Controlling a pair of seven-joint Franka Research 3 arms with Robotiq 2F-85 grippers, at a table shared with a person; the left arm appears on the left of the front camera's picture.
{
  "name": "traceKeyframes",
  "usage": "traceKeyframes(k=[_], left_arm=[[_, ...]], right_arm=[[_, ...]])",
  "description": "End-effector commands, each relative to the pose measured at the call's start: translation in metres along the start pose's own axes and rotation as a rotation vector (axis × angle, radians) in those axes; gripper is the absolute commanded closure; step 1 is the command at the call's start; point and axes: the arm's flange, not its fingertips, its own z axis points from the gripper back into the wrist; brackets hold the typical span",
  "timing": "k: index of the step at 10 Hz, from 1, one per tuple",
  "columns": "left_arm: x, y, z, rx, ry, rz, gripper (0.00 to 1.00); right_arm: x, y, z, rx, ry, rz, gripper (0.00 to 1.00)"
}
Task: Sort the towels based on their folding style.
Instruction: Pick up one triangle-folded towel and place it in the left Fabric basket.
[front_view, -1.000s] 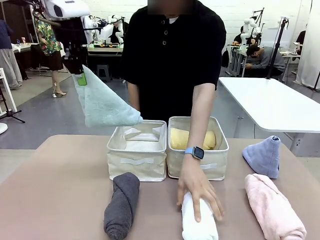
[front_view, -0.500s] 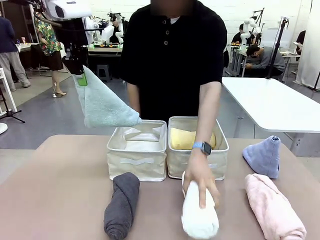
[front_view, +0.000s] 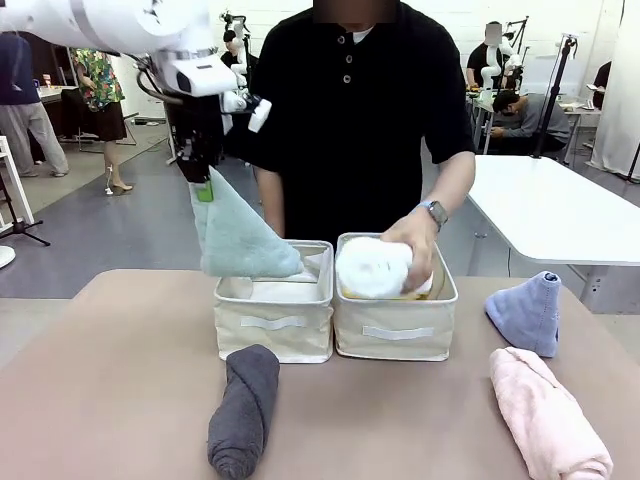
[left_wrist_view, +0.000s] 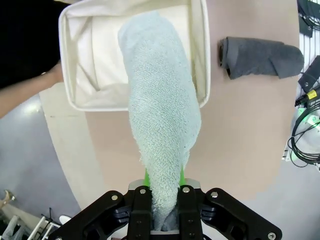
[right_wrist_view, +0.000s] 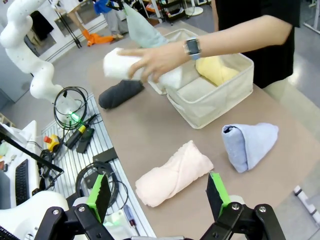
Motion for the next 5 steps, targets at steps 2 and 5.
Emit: traceKeyframes(k=[2, 5], left_arm=[[0.021, 0.004, -0.012, -0.021, 0.023, -0.031, 0.84], [0.038, 0.01, -0.028, -0.073, -0.013, -0.036, 0.84]], right_arm=[[0.001, -0.001, 0.001, 0.012, -0.032, 0.016, 0.0], [0.001, -0.001, 0.001, 0.012, -0.032, 0.016, 0.0]])
